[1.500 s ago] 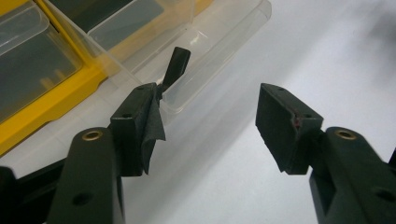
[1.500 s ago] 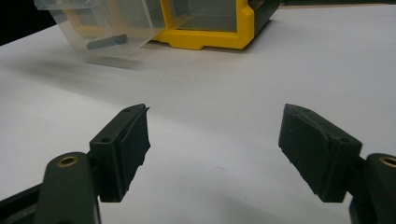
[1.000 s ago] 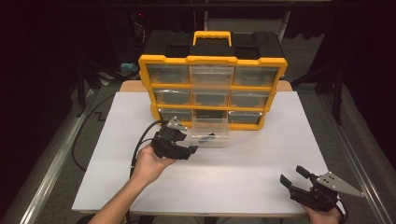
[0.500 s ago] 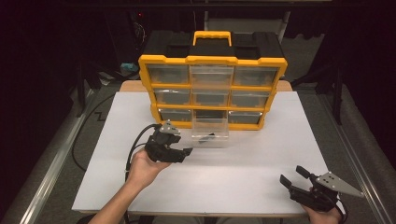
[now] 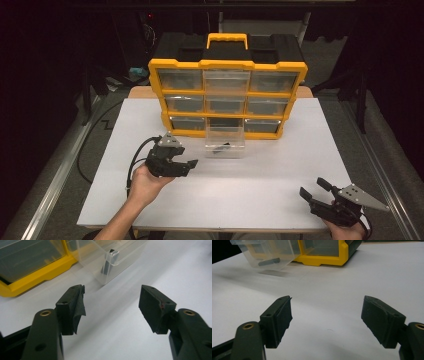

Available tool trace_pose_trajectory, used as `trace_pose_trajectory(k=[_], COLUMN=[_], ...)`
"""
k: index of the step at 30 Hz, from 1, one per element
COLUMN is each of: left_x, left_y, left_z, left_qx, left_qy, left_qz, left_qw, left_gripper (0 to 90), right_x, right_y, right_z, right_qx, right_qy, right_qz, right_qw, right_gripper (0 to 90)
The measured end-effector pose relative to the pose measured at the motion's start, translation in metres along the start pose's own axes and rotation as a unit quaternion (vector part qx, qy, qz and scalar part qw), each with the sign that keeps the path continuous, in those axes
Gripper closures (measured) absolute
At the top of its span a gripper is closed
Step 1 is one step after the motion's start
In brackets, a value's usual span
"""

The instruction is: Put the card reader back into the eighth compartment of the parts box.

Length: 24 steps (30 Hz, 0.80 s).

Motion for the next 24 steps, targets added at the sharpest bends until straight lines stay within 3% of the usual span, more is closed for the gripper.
trace_pose_trajectory(k=[13, 24], left_x=[0.003, 0.006], left_y=[-0.015, -0.028], left_z=[-0.025, -0.048], left_qx=[0.022, 0.049], left_qy=[0.02, 0.046], left_qz=[0.008, 0.017], left_qw=[0.9995, 0.9976], left_gripper=[36.4, 36.5], right_x=[0.0, 0.0], right_y=[0.0, 0.0], right_z=[0.0, 0.0], right_qx=[-0.001, -0.001], right_qy=[0.0, -0.001], right_qz=[-0.001, 0.0], right_qw=[1.0, 1.0], right_gripper=[24.8, 24.8])
Point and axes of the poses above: each handheld gripper's, and its own axes: x roughly backward along the jaws, z roughly out of its top, y roughly to its right, the point moved 2 cm from there along -x, roughly forward along the jaws, and after that the axes turned 10 degrees about -y, right-handed, at the moved point
